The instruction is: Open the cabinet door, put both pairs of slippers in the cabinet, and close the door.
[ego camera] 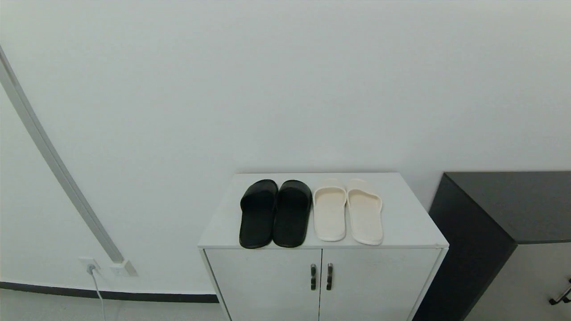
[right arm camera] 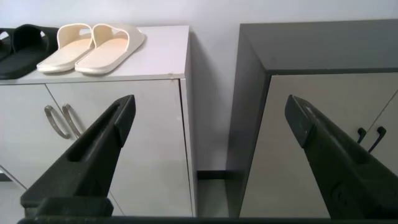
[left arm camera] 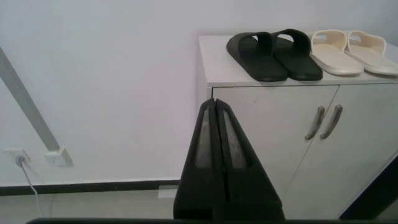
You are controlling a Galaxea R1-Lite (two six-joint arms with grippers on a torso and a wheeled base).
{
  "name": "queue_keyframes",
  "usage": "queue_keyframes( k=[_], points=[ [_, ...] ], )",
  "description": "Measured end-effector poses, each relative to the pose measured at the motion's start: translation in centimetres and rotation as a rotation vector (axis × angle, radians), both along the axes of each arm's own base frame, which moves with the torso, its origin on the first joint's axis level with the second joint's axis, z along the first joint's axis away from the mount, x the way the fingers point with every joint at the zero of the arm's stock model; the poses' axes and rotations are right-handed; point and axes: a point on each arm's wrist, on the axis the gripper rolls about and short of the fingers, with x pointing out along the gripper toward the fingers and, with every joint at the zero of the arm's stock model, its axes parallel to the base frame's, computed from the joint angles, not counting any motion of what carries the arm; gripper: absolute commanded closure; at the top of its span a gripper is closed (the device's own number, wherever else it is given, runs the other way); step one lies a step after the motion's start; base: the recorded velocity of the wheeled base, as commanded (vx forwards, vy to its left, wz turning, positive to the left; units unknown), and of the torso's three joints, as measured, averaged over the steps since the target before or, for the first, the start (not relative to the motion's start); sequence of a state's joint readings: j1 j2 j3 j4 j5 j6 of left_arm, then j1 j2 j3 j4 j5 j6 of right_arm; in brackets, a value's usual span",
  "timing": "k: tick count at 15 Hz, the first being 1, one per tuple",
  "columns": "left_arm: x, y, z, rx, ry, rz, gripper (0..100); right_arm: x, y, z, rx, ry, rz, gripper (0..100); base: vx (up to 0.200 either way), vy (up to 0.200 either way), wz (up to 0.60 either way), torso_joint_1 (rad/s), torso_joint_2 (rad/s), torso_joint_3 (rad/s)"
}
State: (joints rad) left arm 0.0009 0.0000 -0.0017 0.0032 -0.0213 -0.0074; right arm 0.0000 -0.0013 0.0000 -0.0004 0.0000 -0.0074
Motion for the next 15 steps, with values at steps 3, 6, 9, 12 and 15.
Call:
queue_keyframes(
  k=[3, 6, 9, 12, 15],
  points=[
    [0.0, 0.0, 0.0, 0.0, 0.0, 0.0, 100, 0.0, 0.0, 0.0, 0.0, 0.0, 0.0, 0, 0.0, 0.0, 0.0, 0.0, 0.0, 0.0],
    [0.0, 0.0, 0.0, 0.0, 0.0, -0.001, 100, 0.0, 0.0, 0.0, 0.0, 0.0, 0.0, 0, 0.0, 0.0, 0.0, 0.0, 0.0, 0.0],
    [0.0, 0.0, 0.0, 0.0, 0.0, 0.0, 100, 0.0, 0.1, 0.0, 0.002, 0.0, 0.024, 0, 0.0, 0.0, 0.0, 0.0, 0.0, 0.0],
    [0.0, 0.0, 0.0, 0.002, 0.0, 0.0, 100, -0.2, 0.1, 1.3, 0.062, -0.014, 0.04, 0, 0.0, 0.0, 0.0, 0.0, 0.0, 0.0],
    [0.0, 0.0, 0.0, 0.002, 0.0, 0.001, 100, 0.3, 0.2, 5.3, 0.076, 0.022, 0.108, 0, 0.0, 0.0, 0.0, 0.0, 0.0, 0.0]
  ],
)
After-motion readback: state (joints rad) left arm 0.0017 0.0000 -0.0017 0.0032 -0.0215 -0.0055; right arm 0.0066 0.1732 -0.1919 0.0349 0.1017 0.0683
